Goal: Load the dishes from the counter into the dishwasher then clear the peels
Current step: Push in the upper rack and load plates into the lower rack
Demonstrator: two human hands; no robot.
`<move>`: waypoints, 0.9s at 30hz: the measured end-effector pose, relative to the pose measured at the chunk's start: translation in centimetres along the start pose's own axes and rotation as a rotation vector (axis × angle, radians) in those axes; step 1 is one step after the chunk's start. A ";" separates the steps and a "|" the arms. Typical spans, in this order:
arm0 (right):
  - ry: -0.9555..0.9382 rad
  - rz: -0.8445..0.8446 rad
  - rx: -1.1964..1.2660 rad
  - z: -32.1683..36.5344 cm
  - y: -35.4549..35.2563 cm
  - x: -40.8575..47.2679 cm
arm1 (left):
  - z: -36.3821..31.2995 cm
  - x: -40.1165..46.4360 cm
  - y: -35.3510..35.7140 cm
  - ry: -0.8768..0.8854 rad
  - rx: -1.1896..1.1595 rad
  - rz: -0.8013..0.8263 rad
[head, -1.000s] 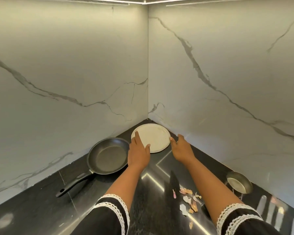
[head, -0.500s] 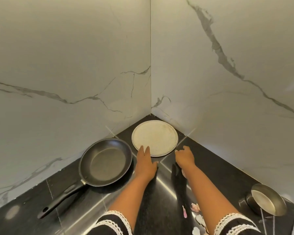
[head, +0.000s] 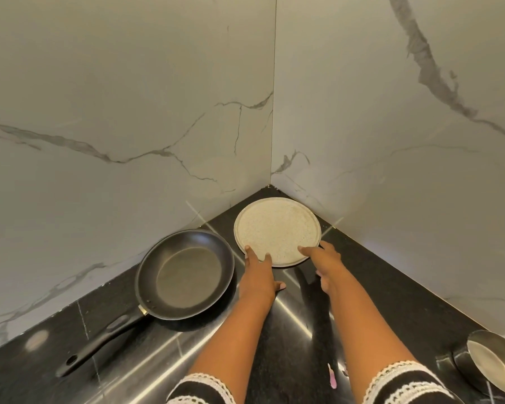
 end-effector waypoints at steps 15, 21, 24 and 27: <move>0.144 -0.067 0.045 0.3 0.4 1.4 | 0.1 -0.4 -0.3 -0.005 -0.180 -0.116; 0.131 -0.135 0.147 0.0 -0.2 -1.6 | 0.6 -1.9 -1.1 0.019 -0.310 -0.101; 0.138 -0.196 0.188 -0.7 -0.8 -3.9 | 1.1 -3.3 -1.2 0.063 -0.363 -0.118; 0.180 -0.225 0.208 -1.6 -1.6 -6.5 | 1.0 -5.5 -2.0 0.057 -0.452 -0.164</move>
Point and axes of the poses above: each hand's wrist, its own x-axis towards the middle knuckle, its own y-axis out of the palm, z = x × y, the point moved 9 cm from there along x, towards the middle knuckle, and after that the axes turned 5 degrees about -z, right-handed, at the moved point
